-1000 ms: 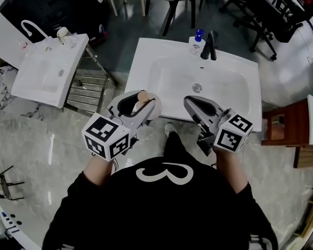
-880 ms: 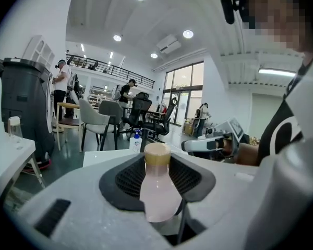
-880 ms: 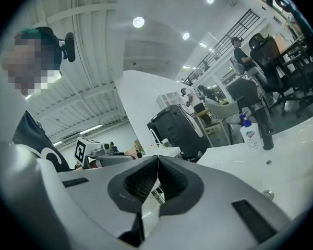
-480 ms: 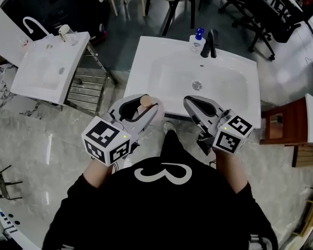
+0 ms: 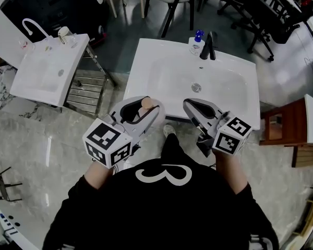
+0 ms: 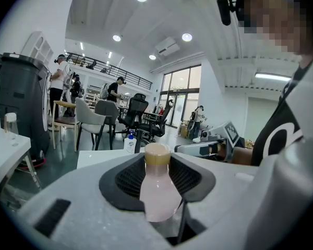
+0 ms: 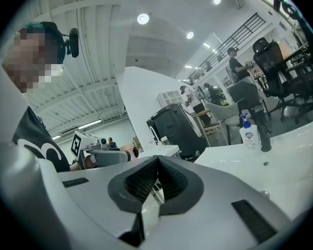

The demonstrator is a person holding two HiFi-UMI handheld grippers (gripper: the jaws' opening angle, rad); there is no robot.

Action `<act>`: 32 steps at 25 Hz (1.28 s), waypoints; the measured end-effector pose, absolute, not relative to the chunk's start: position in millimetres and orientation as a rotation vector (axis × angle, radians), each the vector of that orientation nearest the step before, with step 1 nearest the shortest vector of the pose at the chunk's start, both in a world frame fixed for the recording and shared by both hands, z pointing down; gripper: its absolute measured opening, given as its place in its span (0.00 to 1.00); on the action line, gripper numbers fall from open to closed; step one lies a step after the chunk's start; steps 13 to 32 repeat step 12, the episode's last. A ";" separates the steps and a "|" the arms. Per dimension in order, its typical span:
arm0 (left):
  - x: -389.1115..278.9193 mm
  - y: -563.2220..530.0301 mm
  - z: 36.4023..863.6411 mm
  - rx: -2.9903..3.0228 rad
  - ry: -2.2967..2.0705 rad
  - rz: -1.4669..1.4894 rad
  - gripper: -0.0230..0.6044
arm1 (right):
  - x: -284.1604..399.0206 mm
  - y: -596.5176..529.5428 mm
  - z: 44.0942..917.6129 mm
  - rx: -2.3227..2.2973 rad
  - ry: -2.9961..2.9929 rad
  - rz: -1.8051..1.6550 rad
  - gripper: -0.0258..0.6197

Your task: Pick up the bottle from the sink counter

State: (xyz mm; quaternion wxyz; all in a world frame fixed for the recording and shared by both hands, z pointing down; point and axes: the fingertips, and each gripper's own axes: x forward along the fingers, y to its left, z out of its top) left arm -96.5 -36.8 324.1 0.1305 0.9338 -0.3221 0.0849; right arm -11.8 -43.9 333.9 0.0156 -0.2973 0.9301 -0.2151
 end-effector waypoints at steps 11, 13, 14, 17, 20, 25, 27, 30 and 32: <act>-86.0 -38.8 330.2 2.728 -0.906 0.275 0.28 | -6.9 -46.6 336.5 -0.947 2.896 -0.681 0.06; -86.1 -38.0 331.3 2.726 -0.904 0.275 0.27 | -7.4 -45.5 336.9 -0.946 2.897 -0.682 0.06; -86.1 -38.0 331.3 2.726 -0.904 0.275 0.27 | -7.4 -45.5 336.9 -0.946 2.897 -0.682 0.06; -86.1 -38.0 331.3 2.726 -0.904 0.275 0.27 | -7.4 -45.5 336.9 -0.946 2.897 -0.682 0.06; -86.1 -38.0 331.3 2.726 -0.904 0.275 0.27 | -7.4 -45.5 336.9 -0.946 2.897 -0.682 0.06; -86.1 -38.0 331.3 2.726 -0.904 0.275 0.27 | -7.4 -45.5 336.9 -0.946 2.897 -0.682 0.06; -86.1 -38.0 331.3 2.726 -0.904 0.275 0.27 | -7.4 -45.5 336.9 -0.946 2.897 -0.682 0.06; -86.1 -38.0 331.3 2.726 -0.904 0.275 0.27 | -7.4 -45.5 336.9 -0.946 2.897 -0.682 0.06; -86.1 -38.0 331.3 2.726 -0.904 0.275 0.27 | -7.4 -45.5 336.9 -0.946 2.897 -0.682 0.06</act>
